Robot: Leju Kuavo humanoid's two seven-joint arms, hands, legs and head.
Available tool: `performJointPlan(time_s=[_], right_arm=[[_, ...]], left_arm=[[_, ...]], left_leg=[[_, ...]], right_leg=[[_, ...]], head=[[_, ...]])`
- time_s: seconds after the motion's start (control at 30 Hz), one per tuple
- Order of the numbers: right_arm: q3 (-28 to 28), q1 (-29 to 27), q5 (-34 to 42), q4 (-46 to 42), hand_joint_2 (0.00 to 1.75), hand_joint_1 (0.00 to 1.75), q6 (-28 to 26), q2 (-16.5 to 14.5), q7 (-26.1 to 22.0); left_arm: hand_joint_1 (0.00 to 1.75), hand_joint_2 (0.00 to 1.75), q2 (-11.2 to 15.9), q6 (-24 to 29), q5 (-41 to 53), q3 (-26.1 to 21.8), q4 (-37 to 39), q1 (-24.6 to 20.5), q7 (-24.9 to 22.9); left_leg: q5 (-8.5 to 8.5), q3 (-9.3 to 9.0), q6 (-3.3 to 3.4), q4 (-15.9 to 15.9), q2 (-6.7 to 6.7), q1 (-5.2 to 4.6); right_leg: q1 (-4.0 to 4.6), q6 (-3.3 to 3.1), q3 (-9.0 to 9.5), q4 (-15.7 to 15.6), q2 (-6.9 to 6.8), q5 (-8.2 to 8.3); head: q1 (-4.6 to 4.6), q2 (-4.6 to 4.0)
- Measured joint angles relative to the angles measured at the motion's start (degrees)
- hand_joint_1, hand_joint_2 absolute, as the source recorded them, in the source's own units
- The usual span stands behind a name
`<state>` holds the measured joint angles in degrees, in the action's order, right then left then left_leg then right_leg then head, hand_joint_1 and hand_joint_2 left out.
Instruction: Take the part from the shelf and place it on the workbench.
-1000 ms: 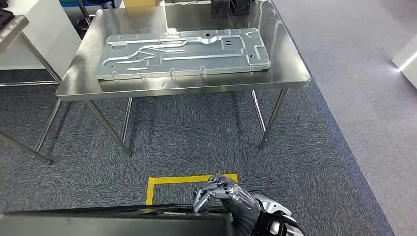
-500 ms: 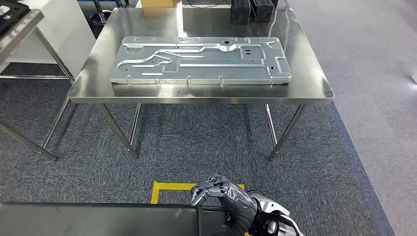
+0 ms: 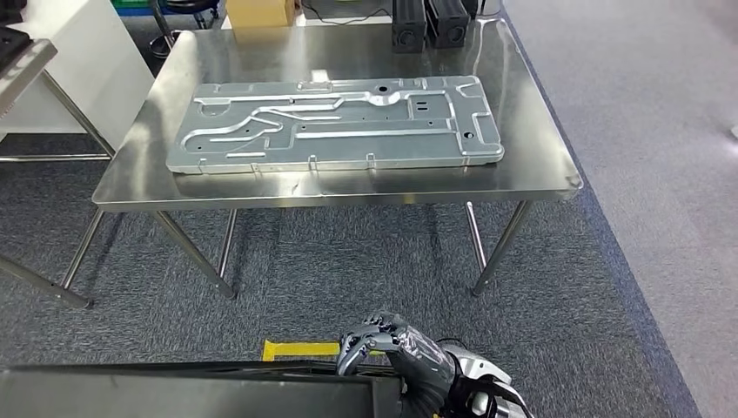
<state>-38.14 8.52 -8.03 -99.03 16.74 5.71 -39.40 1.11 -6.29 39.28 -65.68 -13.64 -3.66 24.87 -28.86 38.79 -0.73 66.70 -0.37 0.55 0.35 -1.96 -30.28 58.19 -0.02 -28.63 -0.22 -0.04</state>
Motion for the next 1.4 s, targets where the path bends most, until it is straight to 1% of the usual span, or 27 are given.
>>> performJointPlan(time_s=[0.03,0.07,0.1,0.2,0.23,0.3,0.37,0.4,0.43,0.47,0.53,0.6,0.7,0.73,0.77,0.8,0.87,0.9,0.93,0.97,1.03,1.1,1.17,1.23,1.27,1.3,1.4], right_arm=[[0.0,0.0,0.0,0.0,1.75,1.57,0.0,-0.1,0.0],[0.0,0.0,0.0,0.0,1.75,1.57,0.0,-0.2,0.1],[0.0,0.1,0.0,0.1,1.75,1.57,0.0,-0.3,0.1],[0.0,0.2,0.0,0.1,1.75,1.57,0.0,-0.4,0.2],[0.0,0.3,0.0,0.1,1.75,1.57,0.0,-0.5,0.2],[0.0,0.4,-0.1,0.1,1.75,1.57,-0.1,-0.5,0.2],[0.0,0.3,-0.1,0.1,1.75,1.57,0.0,-0.5,0.1],[-0.1,0.3,-0.1,0.1,1.75,1.57,0.0,-0.5,0.1],[-0.1,0.2,-0.2,0.1,1.75,1.57,0.0,-0.5,0.0],[-0.1,0.2,-0.2,0.0,1.75,1.57,0.0,-0.5,-0.1],[0.0,0.2,-0.3,-0.3,1.75,1.57,-0.2,-0.4,-0.2],[0.1,0.3,-0.3,-0.8,1.75,1.57,-0.3,-0.4,-0.3],[0.5,0.5,-0.2,-1.9,1.75,1.57,-0.3,-0.2,-0.2],[0.7,0.5,-0.2,-2.2,1.75,1.57,-0.3,-0.2,-0.2],[0.7,0.6,-0.2,-2.4,1.75,1.57,-0.3,-0.2,-0.2],[0.8,0.6,-0.2,-2.5,1.75,1.57,-0.2,-0.2,-0.3],[0.8,0.4,-0.2,-2.6,1.75,1.57,-0.2,-0.1,-0.3],[0.8,0.3,-0.2,-2.6,1.75,1.57,-0.2,-0.1,-0.3],[0.8,0.2,-0.2,-2.6,1.75,1.57,-0.2,-0.1,-0.3],[0.8,0.1,-0.2,-2.6,1.75,1.57,-0.2,-0.1,-0.3],[0.8,0.1,-0.2,-2.6,1.75,1.57,-0.2,0.0,-0.3],[0.8,0.1,-0.2,-2.6,1.75,1.57,-0.2,0.0,-0.3],[0.8,0.1,-0.2,-2.6,1.75,1.57,-0.2,0.0,-0.3],[0.9,0.1,-0.2,-2.6,1.75,1.57,-0.3,0.0,-0.3],[0.9,0.1,-0.3,-2.6,1.75,1.57,-0.3,0.1,-0.3],[0.9,0.2,-0.3,-2.7,1.75,1.57,-0.3,0.1,-0.3],[0.9,0.1,-0.6,-2.7,1.75,1.57,-0.3,0.1,-0.3]], left_arm=[[0.00,1.75,0.0,0.0,0.0,0.0,0.0,0.0,0.0],[0.00,1.75,0.0,0.1,0.0,-0.1,0.0,0.0,0.0],[0.00,1.75,0.1,0.1,-0.1,-0.1,0.0,0.0,0.0],[0.00,1.75,0.1,0.1,-0.1,-0.2,0.0,0.0,0.0],[0.00,1.75,0.1,0.1,-0.1,-0.2,0.0,0.0,0.0],[0.00,1.75,0.1,0.1,-0.1,-0.3,0.0,-0.2,0.0],[0.00,1.75,0.1,0.1,-0.1,-0.4,0.0,-0.3,0.0],[0.00,1.75,0.1,0.1,-0.1,-0.4,0.0,-0.2,0.0],[0.00,1.75,0.1,0.1,-0.1,-0.4,0.0,-0.2,0.0],[0.00,1.75,0.1,0.1,-0.1,-0.4,0.0,-0.2,0.0],[0.00,1.75,0.1,0.1,-0.1,-0.5,0.0,-0.2,0.1],[0.00,1.75,0.0,0.1,-0.1,-0.6,0.0,-0.4,0.3],[0.00,1.75,0.0,0.1,0.0,-0.8,0.0,-0.5,0.4],[0.00,1.75,0.0,0.1,0.1,-0.8,0.0,-0.6,0.4],[0.00,1.75,0.0,0.1,0.2,-0.8,0.0,-0.6,0.4],[0.00,1.75,0.0,0.0,0.2,-0.8,0.0,-0.7,0.5],[0.00,1.75,0.0,0.0,0.3,-0.9,0.0,-0.6,0.5],[0.00,1.75,0.0,0.0,0.4,-0.9,0.0,-0.5,0.5],[0.00,1.75,0.0,0.0,0.4,-0.9,0.0,-0.4,0.5],[0.00,1.75,0.0,0.0,0.5,-0.9,0.0,-0.3,0.5],[0.00,1.75,0.0,0.0,0.5,-0.9,0.0,-0.2,0.5],[0.00,1.75,0.0,0.0,0.5,-0.9,0.0,-0.2,0.4],[0.00,1.75,0.0,0.0,0.5,-0.9,0.0,-0.1,0.4],[0.00,1.75,0.0,0.0,0.5,-0.9,0.0,-0.1,0.4],[0.00,1.75,0.0,0.0,0.5,-0.9,0.0,-0.2,0.4],[0.00,1.75,0.0,0.0,0.5,-0.9,0.0,-0.3,0.4],[0.00,1.75,0.0,0.0,0.5,-1.0,0.0,-0.5,0.4]], left_leg=[[2.53,-0.81,0.35,-3.4,0.09,-0.20],[4.15,-1.49,0.66,-5.8,0.17,-0.44],[4.92,-1.80,0.99,-7.2,0.20,-0.68],[4.90,-3.10,1.99,-8.1,0.07,-0.81],[4.76,-3.76,2.24,-8.3,0.05,-0.72],[4.36,-4.73,2.54,-8.5,-0.01,-0.62],[3.67,-5.26,2.64,-8.5,-0.06,-0.61],[3.26,-5.67,2.62,-8.5,-0.10,-0.61],[2.79,-6.24,2.57,-8.5,-0.14,-0.59],[2.28,-6.95,2.48,-8.5,-0.18,-0.58],[1.14,-8.43,2.14,-8.4,-0.24,-0.60],[0.21,-9.10,1.51,-8.5,-0.31,-0.68],[-0.38,-9.85,0.41,-8.1,-0.24,-0.66],[-0.71,-9.83,0.11,-7.1,-0.16,-0.59],[-1.45,-9.04,-0.17,-5.3,-0.09,-0.48],[-2.48,-7.43,-0.38,-2.4,-0.02,-0.36],[-5.06,-2.84,-0.69,4.5,0.00,-0.21],[-5.87,-0.90,-0.82,6.8,0.00,-0.12],[-5.63,0.26,-0.89,7.2,0.01,-0.02],[-4.23,0.53,-0.92,5.8,0.01,0.05],[1.40,-0.91,-0.64,-1.2,0.05,0.09],[4.42,-2.10,-0.05,-6.3,0.22,-0.27],[4.16,-2.46,0.74,-7.2,0.32,-0.68],[4.20,-3.51,1.53,-7.7,0.20,-0.61],[4.01,-4.14,1.87,-8.0,0.16,-0.52],[3.75,-4.70,2.17,-8.2,0.12,-0.46],[2.53,-6.00,2.61,-8.3,0.04,-0.47]], right_leg=[[0.10,0.17,0.52,0.1,0.04,-0.49],[0.14,0.44,0.83,0.1,0.08,-0.95],[0.14,0.78,1.06,0.3,0.11,-1.23],[-0.03,1.82,1.56,1.6,0.11,-1.54],[-0.10,2.10,1.20,2.8,0.09,-1.85],[-0.29,2.71,-1.79,8.0,0.09,-3.82],[-0.45,3.13,-6.57,14.2,0.08,-6.62],[-0.54,3.24,-8.27,15.7,0.07,-7.17],[-0.60,3.26,-9.09,15.3,0.07,-6.54],[-0.63,3.21,-8.96,13.2,0.06,-4.62],[-0.50,2.76,-7.39,6.2,0.08,1.10],[-0.18,1.98,-6.44,2.1,0.09,3.69],[-0.15,0.80,-5.37,1.0,0.16,3.44],[-0.24,0.42,-4.69,0.7,0.18,3.22],[-0.31,0.12,-4.02,0.5,0.14,2.96],[-0.32,-0.09,-3.50,0.4,0.09,2.64],[-0.25,-0.31,-2.69,0.4,0.05,1.79],[-0.20,-0.32,-2.22,0.4,0.09,1.33],[-0.17,-0.30,-1.62,0.4,0.14,0.81],[-0.15,-0.23,-0.91,0.4,0.20,0.26],[-0.14,0.05,0.71,0.4,0.22,-1.00],[-0.13,0.60,1.64,0.4,0.25,-2.02],[-0.14,1.27,2.06,0.5,0.27,-2.54],[-0.24,1.79,2.14,1.5,0.22,-2.80],[-0.31,2.03,1.36,3.2,0.20,-3.02],[-0.41,2.30,-0.23,5.9,0.19,-3.67],[-0.66,2.92,-7.56,15.6,0.18,-6.99]], head=[[0.00,0.00],[0.03,0.00],[0.02,0.00],[0.03,0.00],[0.09,0.00],[0.16,0.00],[0.16,0.00],[0.16,0.00],[0.16,0.00],[0.16,0.00],[0.15,0.00],[0.08,0.00],[-0.03,0.00],[-0.05,0.00],[-0.05,0.00],[-0.08,0.00],[-0.09,0.00],[-0.10,0.00],[-0.09,0.00],[-0.09,0.00],[-0.07,0.00],[-0.02,0.00],[0.02,0.00],[0.03,0.00],[0.05,0.00],[0.08,0.00],[0.11,0.00]])
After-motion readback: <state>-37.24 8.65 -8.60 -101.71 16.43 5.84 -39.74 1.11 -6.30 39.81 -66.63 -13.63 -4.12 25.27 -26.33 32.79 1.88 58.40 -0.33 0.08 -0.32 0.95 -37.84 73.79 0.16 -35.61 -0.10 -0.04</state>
